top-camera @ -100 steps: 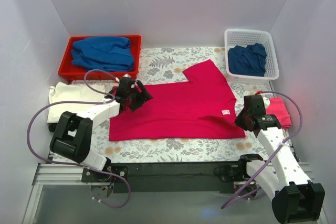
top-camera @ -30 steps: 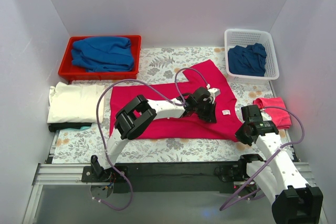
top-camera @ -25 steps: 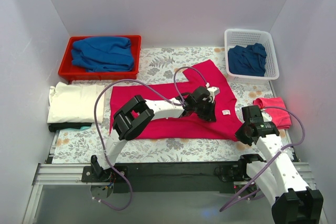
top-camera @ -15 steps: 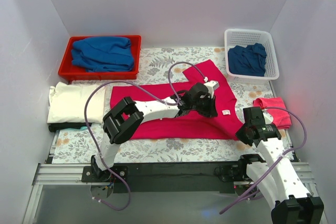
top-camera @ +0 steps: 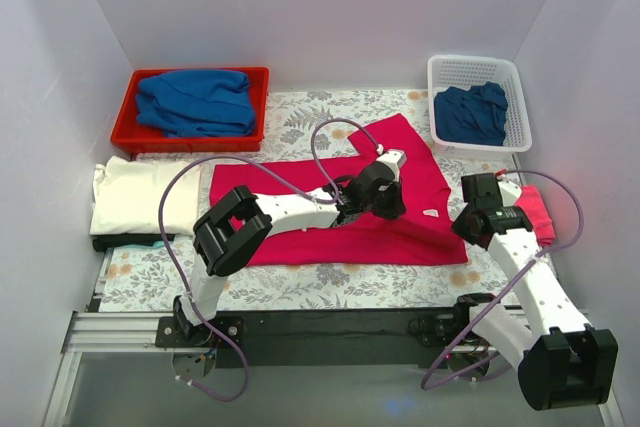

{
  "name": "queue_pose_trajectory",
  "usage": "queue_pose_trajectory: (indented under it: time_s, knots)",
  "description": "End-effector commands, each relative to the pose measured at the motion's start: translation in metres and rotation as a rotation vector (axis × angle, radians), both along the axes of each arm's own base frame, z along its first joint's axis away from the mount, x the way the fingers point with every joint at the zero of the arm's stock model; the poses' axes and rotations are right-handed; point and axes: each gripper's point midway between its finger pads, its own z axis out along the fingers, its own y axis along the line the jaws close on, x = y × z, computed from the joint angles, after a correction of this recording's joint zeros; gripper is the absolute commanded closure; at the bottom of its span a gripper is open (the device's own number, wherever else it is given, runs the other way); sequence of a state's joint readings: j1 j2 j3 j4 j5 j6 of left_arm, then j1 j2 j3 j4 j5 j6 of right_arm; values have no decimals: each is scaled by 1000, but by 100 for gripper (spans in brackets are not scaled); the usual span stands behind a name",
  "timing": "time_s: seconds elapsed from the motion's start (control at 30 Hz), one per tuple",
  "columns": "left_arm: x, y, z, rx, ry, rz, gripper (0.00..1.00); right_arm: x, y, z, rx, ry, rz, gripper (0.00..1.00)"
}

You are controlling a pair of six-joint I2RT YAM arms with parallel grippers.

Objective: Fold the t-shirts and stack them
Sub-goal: Fold the flattened tshirt in 1/3 of the way

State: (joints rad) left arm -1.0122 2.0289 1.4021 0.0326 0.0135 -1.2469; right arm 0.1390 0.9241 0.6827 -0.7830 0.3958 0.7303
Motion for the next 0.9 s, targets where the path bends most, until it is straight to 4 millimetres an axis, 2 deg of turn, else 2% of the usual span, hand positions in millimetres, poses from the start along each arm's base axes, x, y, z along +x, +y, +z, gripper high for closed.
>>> queue_pose_trajectory:
  time_s: [0.0,0.13,0.57,0.87]
  knots:
    - [16,11,15,-1,-56,105,100,41,-8,27,-80,-117,33,99]
    - [22,20,9,20,-63,163,100,64,-1,33,-87,-165,106,99]
    - [42,43,-3,76,-97,340,100,83,4,12,-111,-128,193,99]
    - [49,42,-8,91,-116,365,100,100,6,6,-123,-123,220,99]
